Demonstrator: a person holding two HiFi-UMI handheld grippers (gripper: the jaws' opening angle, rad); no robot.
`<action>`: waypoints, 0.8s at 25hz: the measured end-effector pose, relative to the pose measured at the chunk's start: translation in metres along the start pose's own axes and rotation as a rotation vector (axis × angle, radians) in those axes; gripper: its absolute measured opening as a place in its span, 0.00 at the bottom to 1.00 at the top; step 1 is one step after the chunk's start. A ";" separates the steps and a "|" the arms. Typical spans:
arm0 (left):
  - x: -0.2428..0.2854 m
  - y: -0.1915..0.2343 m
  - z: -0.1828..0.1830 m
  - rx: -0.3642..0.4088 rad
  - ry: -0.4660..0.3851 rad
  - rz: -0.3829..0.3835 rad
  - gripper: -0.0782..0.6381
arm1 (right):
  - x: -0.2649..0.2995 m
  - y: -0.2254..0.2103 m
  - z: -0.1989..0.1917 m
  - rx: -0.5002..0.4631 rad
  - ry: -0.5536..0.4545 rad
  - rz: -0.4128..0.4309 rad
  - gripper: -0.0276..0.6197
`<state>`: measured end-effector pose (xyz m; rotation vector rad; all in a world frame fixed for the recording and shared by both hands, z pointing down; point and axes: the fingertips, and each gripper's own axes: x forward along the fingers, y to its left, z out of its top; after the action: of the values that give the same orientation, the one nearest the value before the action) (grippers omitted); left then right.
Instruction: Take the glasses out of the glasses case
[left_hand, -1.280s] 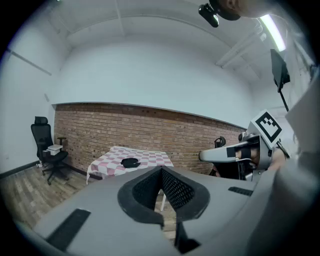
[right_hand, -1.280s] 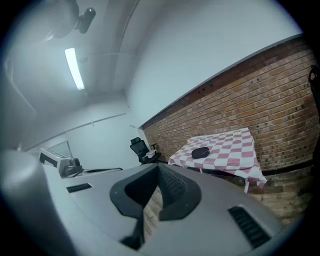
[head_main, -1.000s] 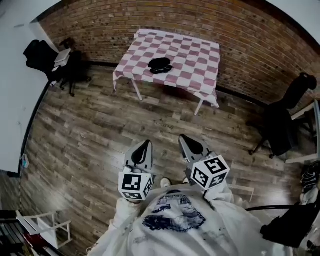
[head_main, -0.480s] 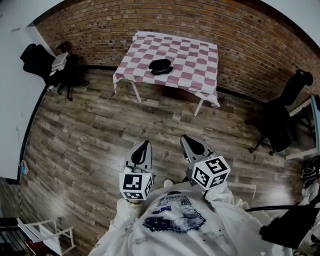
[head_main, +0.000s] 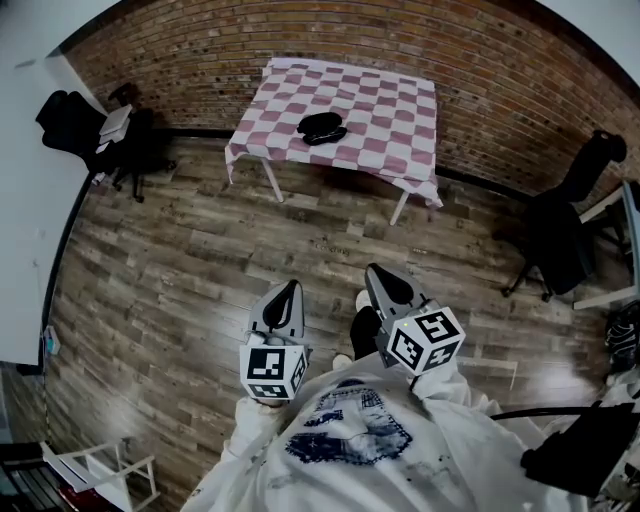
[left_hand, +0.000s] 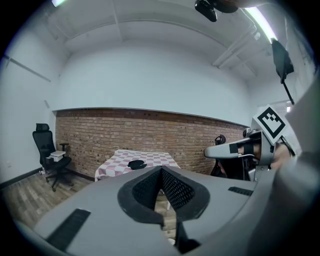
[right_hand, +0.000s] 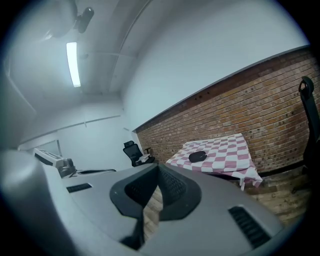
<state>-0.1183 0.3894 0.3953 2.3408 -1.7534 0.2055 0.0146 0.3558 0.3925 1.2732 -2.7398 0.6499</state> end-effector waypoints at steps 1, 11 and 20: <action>0.001 0.001 -0.001 -0.001 0.002 0.002 0.12 | 0.002 0.000 0.000 0.000 0.000 0.003 0.06; 0.041 0.013 -0.003 0.000 0.027 0.011 0.12 | 0.035 -0.026 0.011 0.035 -0.024 0.030 0.06; 0.115 0.025 0.006 0.001 0.062 0.011 0.12 | 0.090 -0.077 0.033 0.054 0.002 0.039 0.06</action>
<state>-0.1099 0.2739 0.4190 2.2997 -1.7381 0.2777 0.0166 0.2343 0.4091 1.2317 -2.7706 0.7333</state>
